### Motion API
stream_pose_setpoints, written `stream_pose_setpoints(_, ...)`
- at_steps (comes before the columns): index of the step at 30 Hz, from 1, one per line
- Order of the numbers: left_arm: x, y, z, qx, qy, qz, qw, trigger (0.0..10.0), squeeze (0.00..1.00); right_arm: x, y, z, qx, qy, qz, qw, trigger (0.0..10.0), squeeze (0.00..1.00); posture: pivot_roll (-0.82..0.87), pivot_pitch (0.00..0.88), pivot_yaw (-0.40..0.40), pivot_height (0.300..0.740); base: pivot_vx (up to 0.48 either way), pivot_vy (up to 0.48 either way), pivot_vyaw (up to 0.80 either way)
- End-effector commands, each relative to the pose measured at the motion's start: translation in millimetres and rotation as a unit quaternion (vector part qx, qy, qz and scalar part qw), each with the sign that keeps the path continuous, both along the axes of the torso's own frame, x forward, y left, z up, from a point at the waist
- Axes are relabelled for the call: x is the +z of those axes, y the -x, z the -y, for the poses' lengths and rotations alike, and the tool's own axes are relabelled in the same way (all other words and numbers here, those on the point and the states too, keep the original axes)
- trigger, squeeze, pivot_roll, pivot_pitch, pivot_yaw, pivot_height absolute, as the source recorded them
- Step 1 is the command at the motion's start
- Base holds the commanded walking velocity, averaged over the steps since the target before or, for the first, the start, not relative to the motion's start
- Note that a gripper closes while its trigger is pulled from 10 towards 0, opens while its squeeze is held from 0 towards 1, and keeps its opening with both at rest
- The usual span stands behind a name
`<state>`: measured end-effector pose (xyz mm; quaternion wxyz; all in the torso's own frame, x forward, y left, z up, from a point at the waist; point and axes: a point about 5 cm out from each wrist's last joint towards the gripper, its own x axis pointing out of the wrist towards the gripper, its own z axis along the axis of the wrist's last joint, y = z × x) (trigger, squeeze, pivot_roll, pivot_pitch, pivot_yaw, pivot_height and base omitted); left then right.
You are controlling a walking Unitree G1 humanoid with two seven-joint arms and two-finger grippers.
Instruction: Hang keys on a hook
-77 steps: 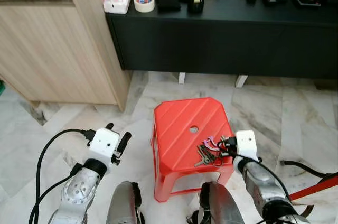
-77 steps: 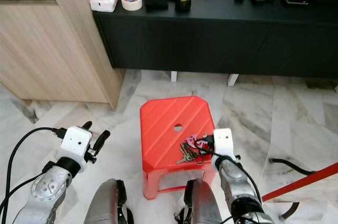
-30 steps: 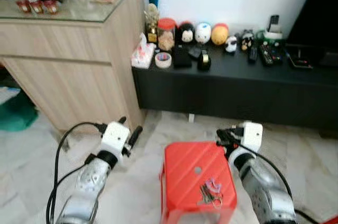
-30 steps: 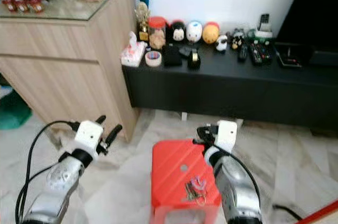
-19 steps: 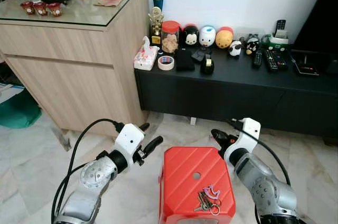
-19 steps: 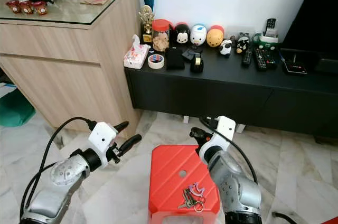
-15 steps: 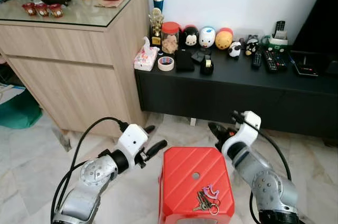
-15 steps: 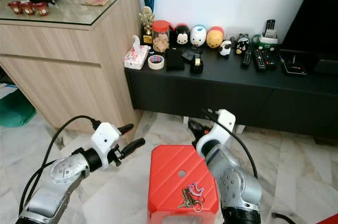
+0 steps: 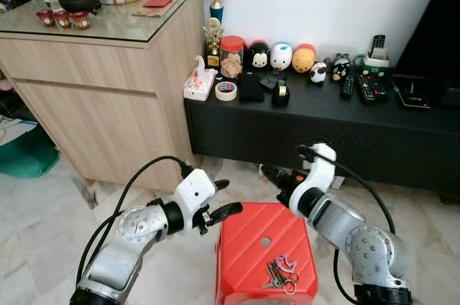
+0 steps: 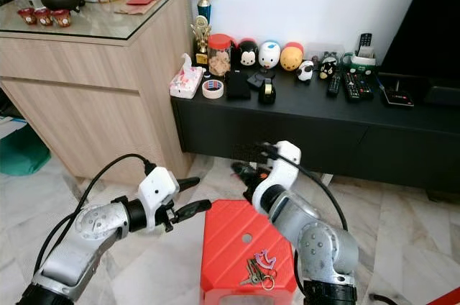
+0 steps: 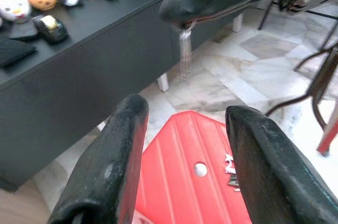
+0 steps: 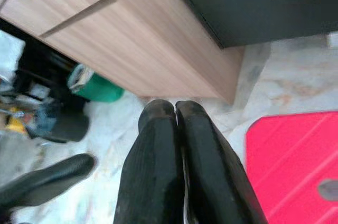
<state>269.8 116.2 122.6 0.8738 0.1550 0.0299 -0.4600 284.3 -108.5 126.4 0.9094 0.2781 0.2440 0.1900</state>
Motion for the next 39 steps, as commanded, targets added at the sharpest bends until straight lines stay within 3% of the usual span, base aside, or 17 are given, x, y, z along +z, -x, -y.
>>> stream_pose_setpoints(1, -0.2, -2.5, -5.1, 0.024, 0.007, 0.004, 1.000, 10.0, 0.00, -4.8, -2.9, 11.9, -0.028, 0.017, 0.007, 0.999, 10.0, 0.00, 0.02, 0.000, -0.036, 0.740, 0.000, 0.000, 0.00)
stream_pose_setpoints(2, -0.2, -2.5, -5.1, 0.024, 0.007, 0.004, 1.000, 10.0, 0.00, -4.8, -2.9, 11.9, -0.028, 0.017, 0.007, 0.999, 10.0, 0.00, 0.02, 0.000, -0.036, 0.740, 0.000, 0.000, 0.00)
stream_pose_setpoints(3, -7.2, -9.5, -19.5, 0.108, 0.030, 0.015, 0.994, 10.0, 0.00, -24.6, -2.9, 26.8, -0.050, 0.060, -0.007, 0.997, 10.0, 0.00, 0.02, 0.000, -0.035, 0.740, 0.000, 0.000, 0.00)
stream_pose_setpoints(4, -7.2, -9.5, -19.5, 0.108, 0.030, 0.015, 0.994, 10.0, 0.00, -24.6, -2.9, 26.8, -0.050, 0.060, -0.007, 0.997, 10.0, 0.00, 0.02, 0.000, -0.035, 0.740, 0.000, 0.000, 0.00)
stream_pose_setpoints(8, -24.4, -12.7, -47.1, 0.233, 0.057, -0.003, 0.971, 10.0, 0.00, -48.0, 5.8, 34.9, -0.048, 0.097, -0.036, 0.993, 10.0, 0.00, 0.02, 0.000, -0.032, 0.740, 0.000, 0.000, 0.00)
stream_pose_setpoints(9, -24.4, -12.7, -47.1, 0.233, 0.057, -0.003, 0.971, 10.0, 0.00, -48.0, 5.8, 34.9, -0.048, 0.097, -0.036, 0.993, 10.0, 0.00, 0.02, 0.000, -0.032, 0.740, 0.000, 0.000, 0.00)
stream_pose_setpoints(11, -38.7, -8.6, -61.7, 0.291, 0.061, -0.018, 0.954, 10.0, 0.00, -60.8, 8.8, 37.7, -0.059, 0.097, -0.039, 0.993, 10.0, 0.00, 0.03, 0.000, -0.028, 0.740, 0.000, 0.000, 0.00)
stream_pose_setpoints(13, -54.7, -4.4, -65.8, 0.315, 0.048, -0.048, 0.947, 10.0, 0.00, -73.3, 9.8, 40.5, -0.071, 0.107, -0.032, 0.991, 10.0, 0.00, 0.03, 0.000, -0.028, 0.740, 0.000, 0.000, 0.00)
stream_pose_setpoints(16, -69.0, 0.6, -68.9, 0.332, 0.040, -0.069, 0.940, 10.0, 0.00, -87.5, 13.1, 41.9, -0.085, 0.108, -0.038, 0.990, 10.0, 0.00, 0.03, 0.000, -0.022, 0.740, 0.000, 0.000, 0.00)
stream_pose_setpoints(19, -86.2, 8.1, -76.0, 0.368, 0.052, -0.100, 0.923, 10.0, 0.00, -101.9, 20.7, 34.9, -0.092, 0.068, -0.051, 0.992, 10.0, 0.00, 0.03, 0.000, -0.016, 0.740, 0.000, 0.000, 0.00)
stream_pose_setpoints(23, -97.5, 13.0, -82.4, 0.388, 0.043, -0.113, 0.914, 10.0, 0.00, -109.9, 25.3, 31.1, -0.096, 0.046, -0.060, 0.992, 10.0, 0.00, 0.03, 0.000, -0.013, 0.740, 0.000, 0.000, 0.00)
stream_pose_setpoints(25, -109.6, 17.7, -90.5, 0.416, 0.046, -0.134, 0.898, 10.0, 0.00, -119.3, 30.0, 29.3, -0.107, 0.021, -0.073, 0.991, 10.0, 0.00, 0.04, 0.000, -0.008, 0.740, 0.000, 0.000, 0.00)
stream_pose_setpoints(28, -121.4, 22.6, -95.9, 0.427, 0.032, -0.156, 0.890, 10.0, 0.00, -127.8, 32.4, 31.0, -0.122, 0.005, -0.082, 0.989, 10.0, 0.00, 0.04, 0.000, -0.008, 0.740, 0.000, 0.000, 0.00)
stream_pose_setpoints(34, -133.8, 29.7, -98.1, 0.435, 0.030, -0.178, 0.882, 10.0, 0.00, -132.0, 32.5, 31.6, -0.128, -0.003, -0.078, 0.989, 10.0, 0.00, 0.03, 0.000, 0.000, 0.740, 0.000, 0.000, 0.00)
stream_pose_setpoints(39, -136.3, 31.0, -96.0, 0.431, 0.035, -0.179, 0.884, 10.0, 0.00, -130.5, 28.7, 32.7, -0.135, -0.011, -0.068, 0.988, 10.0, 0.00, 0.03, 0.000, 0.005, 0.740, 0.000, 0.000, 0.00)
